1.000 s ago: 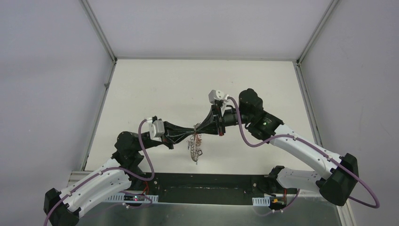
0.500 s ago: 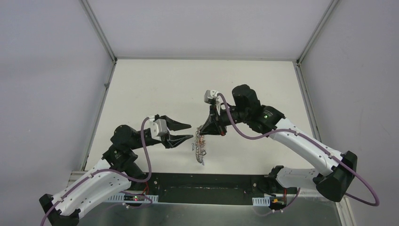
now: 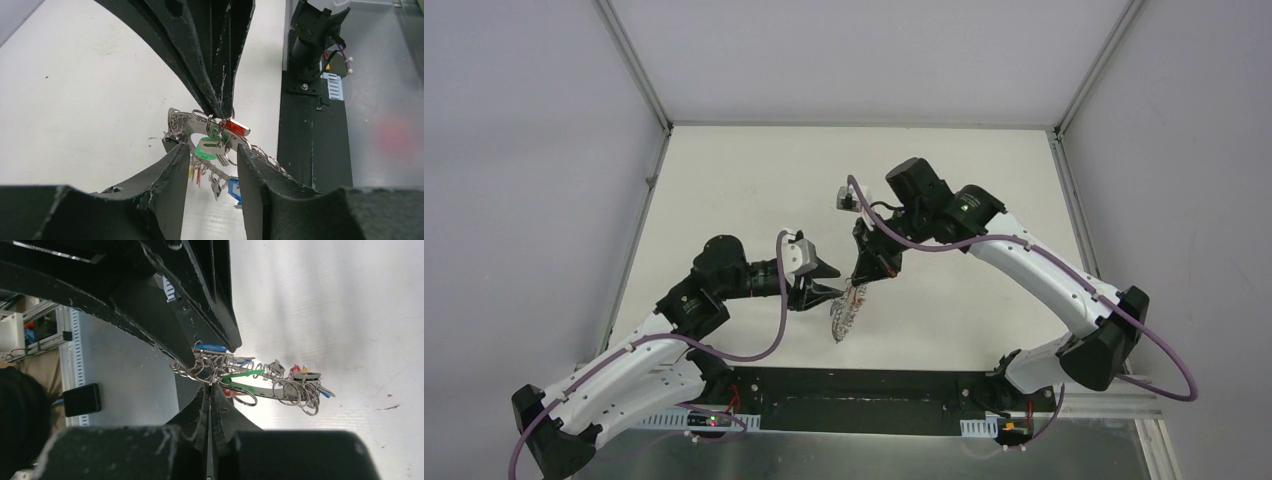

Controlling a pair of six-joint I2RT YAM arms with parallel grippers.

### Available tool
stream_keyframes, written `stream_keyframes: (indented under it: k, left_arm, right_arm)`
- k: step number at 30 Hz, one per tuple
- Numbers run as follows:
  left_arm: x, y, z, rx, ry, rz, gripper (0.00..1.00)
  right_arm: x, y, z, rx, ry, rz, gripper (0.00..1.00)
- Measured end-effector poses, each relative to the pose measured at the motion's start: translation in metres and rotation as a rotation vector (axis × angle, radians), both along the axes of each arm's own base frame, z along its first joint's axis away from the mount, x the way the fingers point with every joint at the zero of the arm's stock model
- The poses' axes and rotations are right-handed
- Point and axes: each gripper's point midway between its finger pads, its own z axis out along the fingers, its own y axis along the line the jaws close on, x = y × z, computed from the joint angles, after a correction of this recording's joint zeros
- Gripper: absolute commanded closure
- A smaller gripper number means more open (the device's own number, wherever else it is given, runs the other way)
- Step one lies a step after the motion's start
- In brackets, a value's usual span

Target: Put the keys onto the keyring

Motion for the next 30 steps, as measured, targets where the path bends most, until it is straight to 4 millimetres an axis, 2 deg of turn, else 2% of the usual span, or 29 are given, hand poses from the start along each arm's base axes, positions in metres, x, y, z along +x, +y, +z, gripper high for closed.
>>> stream_keyframes:
  k: [5,14,23,25,28,30]
  left_arm:
    - [-0.002,-0.005,-0.005,0.023,0.015,-0.036,0.65]
    - [-0.008,-0.011,-0.012,0.038,0.036,-0.095,0.75]
    - [-0.012,-0.017,-0.016,0.042,0.053,-0.15,0.83]
    - [-0.014,-0.018,-0.017,0.043,0.059,-0.165,0.88]
    - [-0.016,-0.02,-0.018,0.045,0.068,-0.18,1.0]
    - [-0.017,-0.02,-0.018,0.042,0.071,-0.19,1.0]
  right_arm:
    - [-0.005,0.0,0.0,-0.05,0.064,0.026,1.0]
    - [-0.021,-0.001,-0.014,-0.117,0.118,0.081,1.0]
    - [-0.023,-0.001,-0.014,-0.117,0.114,0.089,1.0]
    - [-0.023,-0.001,-0.014,-0.118,0.113,0.09,1.0]
    - [-0.023,0.0,-0.015,-0.12,0.111,0.09,1.0]
    - [-0.023,-0.001,-0.015,-0.122,0.111,0.089,1.0]
